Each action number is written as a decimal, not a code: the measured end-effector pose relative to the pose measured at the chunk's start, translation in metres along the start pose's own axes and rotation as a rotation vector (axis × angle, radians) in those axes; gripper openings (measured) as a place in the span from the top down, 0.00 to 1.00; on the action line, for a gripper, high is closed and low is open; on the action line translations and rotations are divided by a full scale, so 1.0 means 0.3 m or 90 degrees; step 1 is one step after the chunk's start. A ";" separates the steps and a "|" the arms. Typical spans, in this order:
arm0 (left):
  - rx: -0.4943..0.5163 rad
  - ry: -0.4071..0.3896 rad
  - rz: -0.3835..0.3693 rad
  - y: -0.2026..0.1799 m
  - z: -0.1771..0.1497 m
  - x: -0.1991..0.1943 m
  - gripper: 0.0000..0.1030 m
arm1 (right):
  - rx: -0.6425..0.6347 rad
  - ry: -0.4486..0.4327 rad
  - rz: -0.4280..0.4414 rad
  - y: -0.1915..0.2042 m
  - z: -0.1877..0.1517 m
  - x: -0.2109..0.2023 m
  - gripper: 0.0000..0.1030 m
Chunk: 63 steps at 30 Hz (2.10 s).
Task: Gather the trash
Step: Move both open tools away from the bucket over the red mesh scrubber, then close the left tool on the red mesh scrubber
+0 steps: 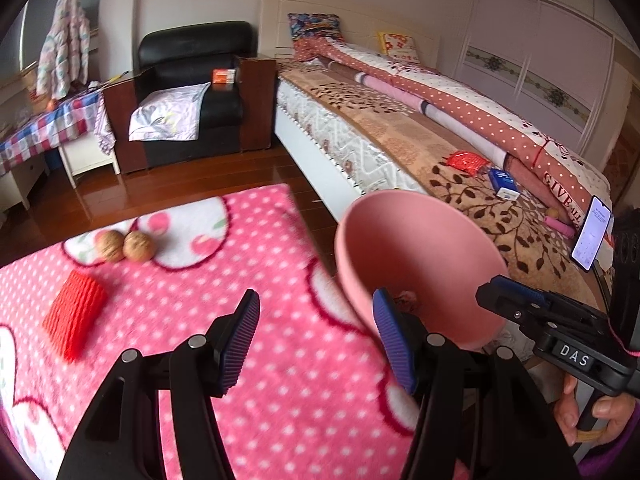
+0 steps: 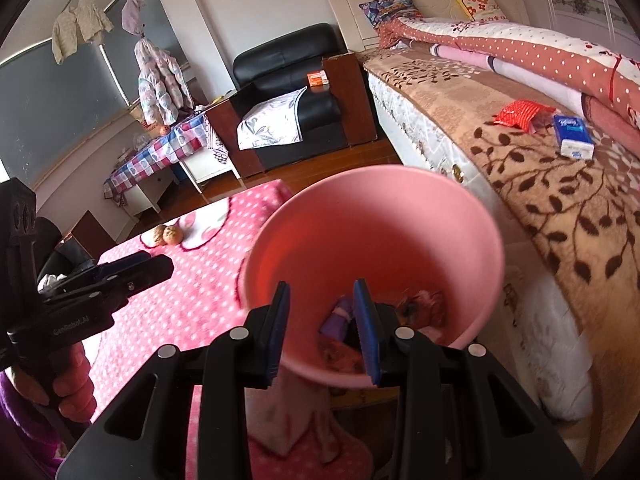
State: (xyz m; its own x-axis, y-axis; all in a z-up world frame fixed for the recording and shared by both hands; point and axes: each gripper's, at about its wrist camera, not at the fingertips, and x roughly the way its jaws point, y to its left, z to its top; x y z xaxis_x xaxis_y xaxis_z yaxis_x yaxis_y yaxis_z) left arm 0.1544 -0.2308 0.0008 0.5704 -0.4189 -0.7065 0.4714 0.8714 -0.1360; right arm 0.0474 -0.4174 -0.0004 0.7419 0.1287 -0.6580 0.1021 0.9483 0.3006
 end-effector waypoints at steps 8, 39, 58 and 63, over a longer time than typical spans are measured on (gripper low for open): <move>-0.014 0.013 0.019 0.054 -0.074 -0.036 0.44 | 0.023 0.011 -0.016 0.117 -0.073 0.021 0.68; -0.073 -0.016 0.112 0.526 -0.190 -0.155 0.44 | -0.054 -0.016 -0.041 0.434 -0.143 0.131 0.68; -0.050 0.056 0.165 0.656 -0.166 0.008 0.61 | -0.070 0.015 -0.045 0.452 -0.184 0.171 0.68; -0.058 0.055 0.185 0.672 -0.167 0.039 0.70 | -0.066 0.022 -0.047 0.446 -0.198 0.181 0.68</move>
State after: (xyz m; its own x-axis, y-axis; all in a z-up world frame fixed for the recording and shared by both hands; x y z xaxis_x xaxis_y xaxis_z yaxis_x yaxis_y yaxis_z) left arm 0.2224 -0.0472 -0.0697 0.6114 -0.1299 -0.7806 0.2330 0.9723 0.0207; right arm 0.0620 -0.2664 -0.0369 0.7110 0.0655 -0.7002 0.0856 0.9802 0.1786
